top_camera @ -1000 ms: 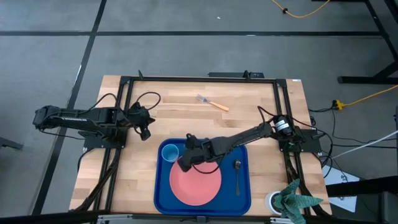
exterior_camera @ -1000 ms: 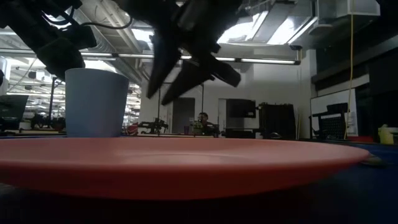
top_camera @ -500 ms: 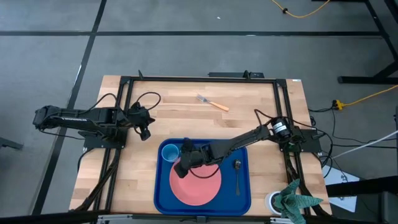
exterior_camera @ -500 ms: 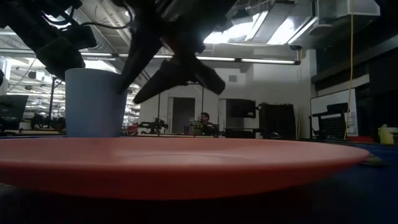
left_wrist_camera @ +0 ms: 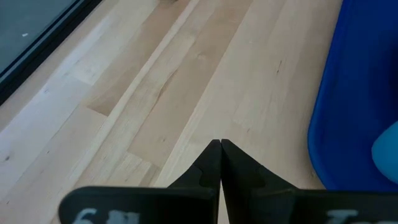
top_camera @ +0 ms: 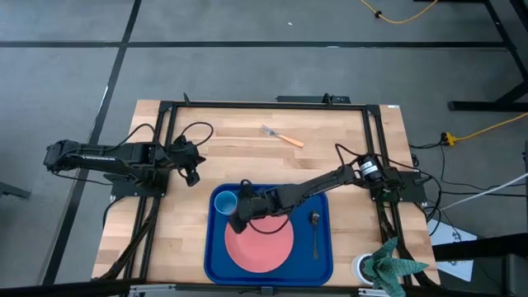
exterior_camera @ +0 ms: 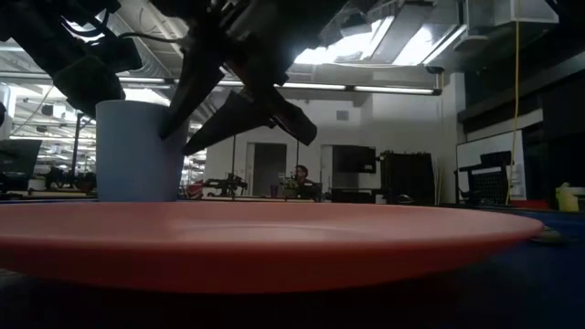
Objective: Pick and place plate/cup/fork/spoon on tray
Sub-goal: Adjust the pink plate and blue cup on the blue tray, then put the orange fork on the blue serving tray between the pink plate and black spoon
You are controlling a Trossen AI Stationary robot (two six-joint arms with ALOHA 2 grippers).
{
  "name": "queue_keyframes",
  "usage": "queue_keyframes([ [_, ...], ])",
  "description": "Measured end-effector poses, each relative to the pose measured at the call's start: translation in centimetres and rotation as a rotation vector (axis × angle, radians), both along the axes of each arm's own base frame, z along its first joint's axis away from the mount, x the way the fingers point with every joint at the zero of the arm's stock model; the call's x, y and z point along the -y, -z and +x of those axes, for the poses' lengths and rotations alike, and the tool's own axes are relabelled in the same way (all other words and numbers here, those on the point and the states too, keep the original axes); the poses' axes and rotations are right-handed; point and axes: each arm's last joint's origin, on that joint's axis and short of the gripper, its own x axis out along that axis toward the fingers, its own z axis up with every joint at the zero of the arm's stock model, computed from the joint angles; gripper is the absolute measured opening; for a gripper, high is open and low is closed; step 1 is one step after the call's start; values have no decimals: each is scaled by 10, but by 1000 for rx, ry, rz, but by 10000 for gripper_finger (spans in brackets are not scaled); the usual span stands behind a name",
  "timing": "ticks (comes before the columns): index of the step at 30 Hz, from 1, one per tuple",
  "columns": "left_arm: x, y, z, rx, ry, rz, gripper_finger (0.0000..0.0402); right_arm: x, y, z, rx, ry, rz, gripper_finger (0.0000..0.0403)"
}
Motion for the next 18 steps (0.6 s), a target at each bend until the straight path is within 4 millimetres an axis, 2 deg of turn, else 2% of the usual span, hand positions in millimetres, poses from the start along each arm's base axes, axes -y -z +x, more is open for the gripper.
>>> queue_keyframes([
  [9, 0, 0, 0, 0, 0, 0, 0, 13, -1, 4, 12, 22, -3, 113],
  [18, 0, 0, 0, 0, 0, 0, 0, 16, -1, 5, 5, 11, -10, 113],
])
